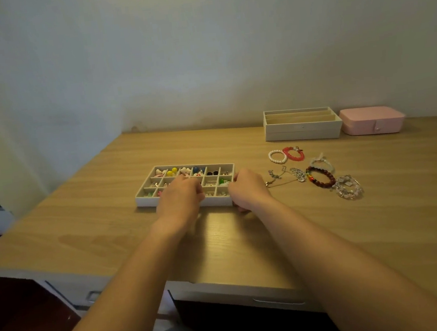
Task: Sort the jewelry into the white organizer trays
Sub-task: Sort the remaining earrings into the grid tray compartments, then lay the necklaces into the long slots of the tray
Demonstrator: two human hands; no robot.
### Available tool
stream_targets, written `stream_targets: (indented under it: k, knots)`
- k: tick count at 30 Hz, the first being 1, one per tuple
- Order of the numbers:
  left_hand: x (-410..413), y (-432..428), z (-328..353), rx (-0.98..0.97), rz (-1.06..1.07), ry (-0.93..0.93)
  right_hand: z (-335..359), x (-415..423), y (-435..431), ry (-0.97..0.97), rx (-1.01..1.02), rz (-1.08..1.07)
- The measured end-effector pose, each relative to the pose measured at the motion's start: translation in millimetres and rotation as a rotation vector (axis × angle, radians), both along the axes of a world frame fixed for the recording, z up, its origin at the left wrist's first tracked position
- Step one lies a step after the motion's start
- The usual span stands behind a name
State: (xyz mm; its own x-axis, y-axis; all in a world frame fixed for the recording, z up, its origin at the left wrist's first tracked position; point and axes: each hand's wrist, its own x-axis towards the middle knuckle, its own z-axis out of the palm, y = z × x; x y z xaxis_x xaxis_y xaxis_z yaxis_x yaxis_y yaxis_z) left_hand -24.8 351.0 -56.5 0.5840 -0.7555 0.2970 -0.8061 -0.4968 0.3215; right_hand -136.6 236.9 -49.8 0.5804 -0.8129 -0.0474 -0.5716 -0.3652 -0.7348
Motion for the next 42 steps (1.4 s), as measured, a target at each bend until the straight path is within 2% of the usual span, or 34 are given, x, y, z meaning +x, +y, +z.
stream_targets:
  k: [5, 8, 10, 14, 18, 23, 28, 35, 38, 42]
  knots:
    - [32, -17, -2, 0.006, 0.052, 0.036, 5, 19, -7, 0.015, 0.031, 0.066]
    - [33, -35, 7, 0.042, 0.115, 0.009, 15, 11, -25, -0.038, 0.117, 0.052]
    - [25, -55, 15, -0.005, 0.144, -0.014, 19, 3, -50, -0.095, 0.092, 0.019]
    - [4, -105, 26, -0.058, 0.085, 0.152, 30, -20, -104, -0.127, -0.014, -0.066]
    - [-5, -170, 25, -0.087, -0.045, 0.328, 35, -51, -166, -0.17, -0.019, -0.18]
    - [7, -246, 17, -0.259, -0.034, 0.586, 27, -79, -235, -0.362, -0.013, -0.388]
    - [22, -304, 12, -0.305, 0.068, 0.621, 14, -90, -287, -0.318, -0.037, -0.499]
    - [23, -361, 8, -0.261, 0.065, 0.747, 9, -79, -323, -0.341, 0.024, -0.49]
    - [19, -368, 3, -0.262, 0.038, 0.701, 7, -72, -326, -0.372, 0.036, -0.516]
    - [13, -363, 7, -0.391, 0.047, 0.811, 9, -68, -322, -0.411, 0.04, -0.527]
